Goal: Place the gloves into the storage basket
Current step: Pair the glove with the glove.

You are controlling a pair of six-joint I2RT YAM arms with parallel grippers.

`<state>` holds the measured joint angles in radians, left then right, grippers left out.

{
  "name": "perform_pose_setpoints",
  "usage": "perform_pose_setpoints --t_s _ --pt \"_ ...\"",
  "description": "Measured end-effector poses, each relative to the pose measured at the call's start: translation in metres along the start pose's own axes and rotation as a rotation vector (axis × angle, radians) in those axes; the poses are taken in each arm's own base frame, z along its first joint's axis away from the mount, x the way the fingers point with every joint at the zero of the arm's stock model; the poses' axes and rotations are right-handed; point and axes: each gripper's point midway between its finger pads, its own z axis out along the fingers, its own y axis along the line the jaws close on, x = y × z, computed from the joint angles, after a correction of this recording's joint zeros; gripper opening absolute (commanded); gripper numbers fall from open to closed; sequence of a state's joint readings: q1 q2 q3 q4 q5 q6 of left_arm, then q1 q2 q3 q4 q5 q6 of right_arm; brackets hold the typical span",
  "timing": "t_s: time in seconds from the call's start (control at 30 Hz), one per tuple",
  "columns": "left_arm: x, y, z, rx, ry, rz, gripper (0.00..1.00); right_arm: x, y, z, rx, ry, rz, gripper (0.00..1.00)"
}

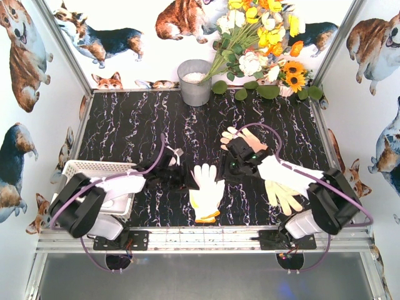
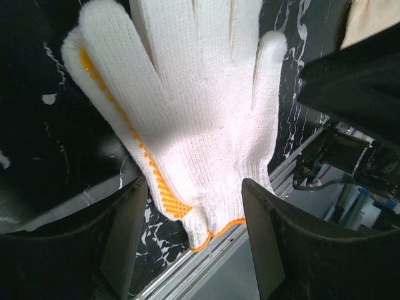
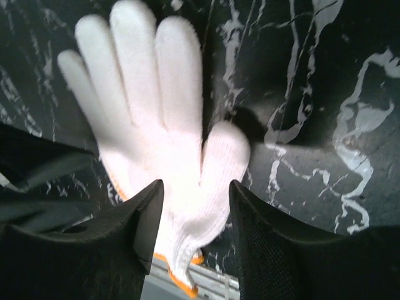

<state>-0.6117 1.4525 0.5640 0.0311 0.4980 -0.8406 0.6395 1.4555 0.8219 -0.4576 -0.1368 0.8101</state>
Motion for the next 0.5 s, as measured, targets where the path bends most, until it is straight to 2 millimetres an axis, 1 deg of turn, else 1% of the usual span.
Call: perform_pose_setpoints --t_s 0.1,0.17,0.23,0.3,0.37,0.43,0.5 --pt "-0.008 -0.004 -0.011 -0.031 -0.042 0.022 0.5 0.006 0.009 -0.014 -0.051 0.02 -0.012 0.55" --pt "-0.009 -0.007 -0.018 -0.035 -0.059 0.032 0.46 0.013 0.015 -0.022 -0.093 0.04 -0.011 0.59" --pt "-0.006 -0.007 -0.021 -0.037 -0.055 0.032 0.41 0.029 0.018 -0.029 -0.125 0.071 -0.015 0.61" --pt "-0.001 -0.006 -0.021 -0.039 -0.037 0.029 0.37 0.049 0.021 -0.033 -0.147 0.112 -0.021 0.61" --pt "0.008 -0.003 -0.02 -0.044 -0.006 0.025 0.33 0.071 0.023 -0.035 -0.159 0.153 -0.022 0.61" --pt "0.019 -0.001 -0.018 -0.049 0.027 0.022 0.3 0.088 0.023 -0.036 -0.163 0.182 -0.014 0.61" --pt "0.027 -0.003 -0.016 -0.047 0.052 0.021 0.26 0.101 0.02 -0.038 -0.162 0.197 0.006 0.6"
